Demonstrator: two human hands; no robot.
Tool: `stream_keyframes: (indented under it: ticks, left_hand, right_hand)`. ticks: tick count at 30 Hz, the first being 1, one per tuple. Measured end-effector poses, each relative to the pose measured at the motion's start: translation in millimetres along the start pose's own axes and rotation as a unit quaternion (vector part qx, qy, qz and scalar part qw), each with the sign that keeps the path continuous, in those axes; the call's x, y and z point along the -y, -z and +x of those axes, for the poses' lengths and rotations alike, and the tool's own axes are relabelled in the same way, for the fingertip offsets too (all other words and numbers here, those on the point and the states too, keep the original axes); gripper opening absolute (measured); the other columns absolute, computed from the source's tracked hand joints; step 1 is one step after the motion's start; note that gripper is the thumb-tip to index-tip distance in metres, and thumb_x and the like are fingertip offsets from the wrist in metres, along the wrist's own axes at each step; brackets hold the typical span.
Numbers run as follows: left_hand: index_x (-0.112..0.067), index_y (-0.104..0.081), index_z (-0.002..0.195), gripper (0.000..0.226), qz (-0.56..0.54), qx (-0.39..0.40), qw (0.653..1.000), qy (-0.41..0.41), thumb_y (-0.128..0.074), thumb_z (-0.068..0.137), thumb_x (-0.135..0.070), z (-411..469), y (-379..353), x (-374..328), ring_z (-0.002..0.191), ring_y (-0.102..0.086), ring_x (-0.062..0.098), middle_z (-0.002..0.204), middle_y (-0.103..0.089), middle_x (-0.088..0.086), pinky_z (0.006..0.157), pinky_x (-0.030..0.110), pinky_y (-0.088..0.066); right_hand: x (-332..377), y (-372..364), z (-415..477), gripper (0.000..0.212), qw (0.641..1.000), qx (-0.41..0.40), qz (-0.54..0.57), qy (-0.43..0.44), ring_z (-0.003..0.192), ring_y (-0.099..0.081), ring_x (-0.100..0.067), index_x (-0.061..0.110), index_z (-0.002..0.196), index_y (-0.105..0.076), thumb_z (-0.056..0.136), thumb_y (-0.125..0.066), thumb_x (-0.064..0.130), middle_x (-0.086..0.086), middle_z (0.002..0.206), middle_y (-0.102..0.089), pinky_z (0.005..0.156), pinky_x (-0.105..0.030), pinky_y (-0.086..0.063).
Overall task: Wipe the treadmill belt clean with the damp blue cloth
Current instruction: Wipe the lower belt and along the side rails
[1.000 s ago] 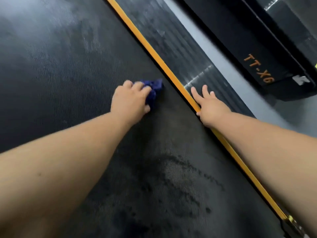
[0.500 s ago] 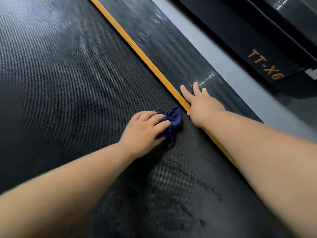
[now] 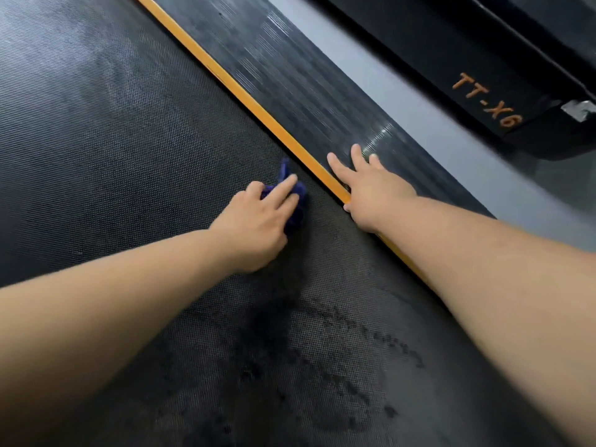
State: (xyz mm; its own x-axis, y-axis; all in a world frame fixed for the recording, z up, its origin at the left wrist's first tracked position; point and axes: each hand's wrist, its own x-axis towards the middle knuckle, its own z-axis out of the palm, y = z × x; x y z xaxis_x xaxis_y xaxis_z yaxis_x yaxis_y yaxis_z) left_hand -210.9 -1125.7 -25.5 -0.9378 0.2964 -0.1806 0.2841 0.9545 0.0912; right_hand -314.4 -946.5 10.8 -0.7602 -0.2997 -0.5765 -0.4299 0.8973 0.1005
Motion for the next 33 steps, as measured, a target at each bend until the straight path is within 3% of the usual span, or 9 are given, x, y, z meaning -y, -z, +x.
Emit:
stream_keyframes:
  ticks: [2, 5, 10, 14, 19, 21, 27, 30, 33]
  left_hand:
    - [-0.018, -0.02, 0.149, 0.064, 0.0, 0.054, 0.998, -0.034, -0.037, 0.096, -0.05, 1.7, 10.7, 24.2, 0.11, -0.04, 0.029, 0.152, -0.025, -0.001, 0.088, 0.038, -0.043]
    - [-0.03, -0.029, 0.144, 0.065, -0.011, 0.079, 0.997, 0.022, -0.046, 0.088, -0.059, 25.4, 23.9, 41.5, 0.113, -0.044, 0.024, 0.138, -0.042, -0.006, 0.083, 0.041, -0.05]
    - [-0.023, -0.05, 0.124, 0.045, -0.171, -0.042, 0.943, 0.282, -0.059, 0.084, -0.04, 27.3, 10.4, -24.6, 0.1, -0.053, 0.034, 0.118, -0.048, 0.007, 0.076, 0.041, -0.046]
    - [-0.02, -0.056, 0.112, 0.031, -0.139, -0.069, 0.985, 0.076, -0.064, 0.083, -0.028, 8.2, -3.9, -71.9, 0.095, -0.048, 0.029, 0.114, -0.05, 0.004, 0.062, 0.038, -0.051]
    - [-0.021, -0.055, 0.11, 0.029, -0.155, -0.101, 0.951, 0.248, -0.062, 0.083, -0.029, 23.7, 3.6, 10.6, 0.098, -0.048, 0.032, 0.121, -0.055, 0.001, 0.075, 0.04, -0.044]
    - [-0.025, -0.056, 0.113, 0.029, -0.147, -0.11, 0.955, 0.232, -0.06, 0.084, -0.027, 26.6, 5.0, 11.9, 0.096, -0.049, 0.033, 0.12, -0.056, 0.0, 0.075, 0.039, -0.045]
    - [-0.035, -0.047, 0.126, 0.044, -0.099, 0.02, 0.991, 0.086, -0.054, 0.083, -0.042, -2.1, 7.3, -35.7, 0.104, -0.045, 0.032, 0.132, -0.036, 0.002, 0.077, 0.04, -0.05]
    - [-0.036, -0.039, 0.13, 0.053, -0.085, 0.084, 0.98, 0.161, -0.061, 0.081, -0.038, 0.0, 21.9, -8.2, 0.099, -0.054, 0.036, 0.122, -0.038, 0.009, 0.075, 0.041, -0.049]
    - [-0.026, -0.043, 0.126, 0.047, -0.104, 0.052, 0.96, 0.255, -0.062, 0.084, -0.031, 25.5, 33.7, 8.2, 0.093, -0.056, 0.041, 0.112, -0.042, 0.014, 0.072, 0.042, -0.045]
  right_hand:
    - [0.4, 0.8, -0.1, 0.1, 1.0, 0.003, 0.002, 0.001, 0.147, 0.006, -0.024, 0.047, 0.143, 0.019, 0.091, -0.056, 0.007, 0.007, 0.157, 0.021, 0.07, -0.037, -0.048]
    - [0.2, 1.6, 0.2, 0.101, 1.0, 0.007, 0.005, -0.001, 0.147, 0.006, -0.024, 0.047, 0.142, 0.019, 0.09, -0.056, 0.004, 0.007, 0.157, 0.022, 0.07, -0.036, -0.05]
    - [-0.2, 1.5, 1.1, 0.1, 1.0, 0.005, 0.001, 0.003, 0.147, 0.006, -0.025, 0.046, 0.143, 0.019, 0.091, -0.055, 0.003, 0.007, 0.157, 0.022, 0.078, -0.04, -0.049]
    - [-1.4, 0.8, 1.8, 0.102, 1.0, 0.007, -0.004, 0.009, 0.146, 0.007, -0.025, 0.046, 0.142, 0.02, 0.09, -0.057, 0.006, 0.007, 0.156, 0.022, 0.092, -0.045, -0.047]
    - [-2.2, 3.2, -2.5, 0.093, 1.0, 0.009, 0.008, 0.01, 0.147, 0.006, -0.024, 0.047, 0.144, 0.017, 0.094, -0.055, 0.013, 0.008, 0.156, 0.022, 0.072, -0.038, -0.049]
    - [-1.6, 3.0, -2.8, 0.091, 1.0, 0.01, 0.006, 0.012, 0.147, 0.006, -0.024, 0.047, 0.144, 0.016, 0.095, -0.054, 0.014, 0.008, 0.156, 0.022, 0.069, -0.036, -0.046]
    - [0.7, 2.2, -0.4, 0.1, 1.0, 0.011, 0.003, 0.008, 0.146, 0.008, -0.028, 0.044, 0.144, 0.019, 0.091, -0.054, 0.001, 0.004, 0.156, 0.023, 0.084, -0.04, -0.048]
    - [2.6, 3.0, -0.7, 0.104, 1.0, 0.019, 0.009, 0.007, 0.146, 0.009, -0.029, 0.042, 0.143, 0.022, 0.089, -0.057, 0.002, 0.003, 0.156, 0.025, 0.087, -0.044, -0.048]
    - [4.0, 3.4, -1.7, 0.105, 0.999, 0.029, 0.025, 0.011, 0.146, 0.009, -0.029, 0.041, 0.144, 0.021, 0.086, -0.055, -0.002, 0.003, 0.156, 0.025, 0.096, -0.05, -0.045]
